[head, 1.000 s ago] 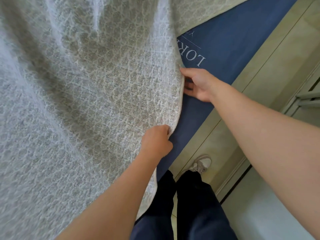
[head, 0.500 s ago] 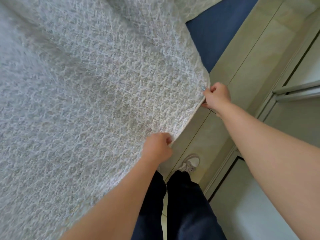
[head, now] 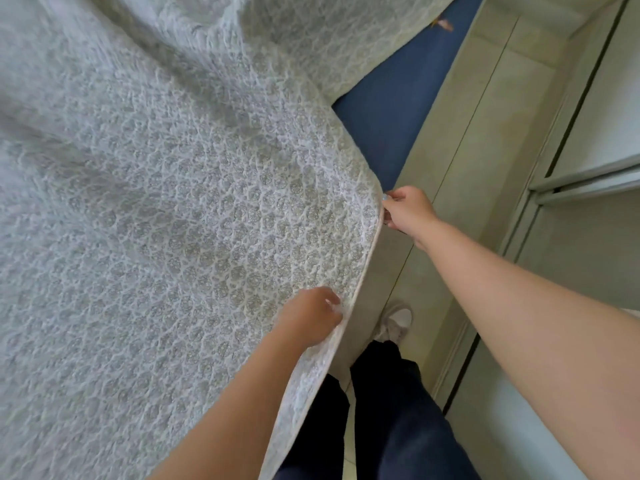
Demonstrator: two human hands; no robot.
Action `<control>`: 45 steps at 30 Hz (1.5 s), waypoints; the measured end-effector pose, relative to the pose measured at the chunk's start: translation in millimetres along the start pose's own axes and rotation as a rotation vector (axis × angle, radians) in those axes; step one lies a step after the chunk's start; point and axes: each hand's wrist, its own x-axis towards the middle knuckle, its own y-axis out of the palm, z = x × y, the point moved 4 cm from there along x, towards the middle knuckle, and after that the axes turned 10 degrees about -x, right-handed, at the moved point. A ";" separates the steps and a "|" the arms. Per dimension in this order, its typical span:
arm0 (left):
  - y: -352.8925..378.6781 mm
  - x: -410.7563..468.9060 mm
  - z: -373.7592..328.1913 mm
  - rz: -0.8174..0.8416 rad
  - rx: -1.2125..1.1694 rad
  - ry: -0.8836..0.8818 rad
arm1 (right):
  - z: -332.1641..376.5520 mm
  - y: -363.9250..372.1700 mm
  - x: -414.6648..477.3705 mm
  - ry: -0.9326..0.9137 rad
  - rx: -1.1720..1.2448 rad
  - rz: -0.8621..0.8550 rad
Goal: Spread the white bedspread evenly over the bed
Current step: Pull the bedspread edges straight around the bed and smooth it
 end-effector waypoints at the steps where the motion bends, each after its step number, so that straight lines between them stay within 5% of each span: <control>1: -12.4 4.9 -9.3 -0.078 0.001 0.018 | 2.7 -4.1 5.5 -0.009 0.022 -0.009; 12: -73.3 86.4 -172.2 -0.484 -0.063 0.359 | 49.5 -87.1 70.5 -0.077 0.147 0.055; 21: -147.3 159.3 -209.4 -0.696 0.029 0.117 | 87.0 -150.5 137.1 -0.053 0.187 0.117; 26: -174.7 196.8 -211.1 -0.664 0.267 -0.054 | 122.3 -126.9 167.5 0.052 0.250 0.228; 33: -206.1 216.9 -197.3 -0.747 0.225 -0.098 | 170.9 -102.1 211.6 0.120 0.466 0.327; 37: -199.0 223.4 -208.3 -0.678 0.018 0.039 | 176.6 -113.5 234.0 0.056 0.345 0.179; 42: -150.4 237.8 -253.7 -0.427 0.092 0.140 | 163.8 -151.9 251.0 -0.033 0.019 -0.142; 45: -145.0 248.4 -274.0 -0.404 0.046 0.123 | 155.6 -169.6 253.6 -0.020 0.042 -0.170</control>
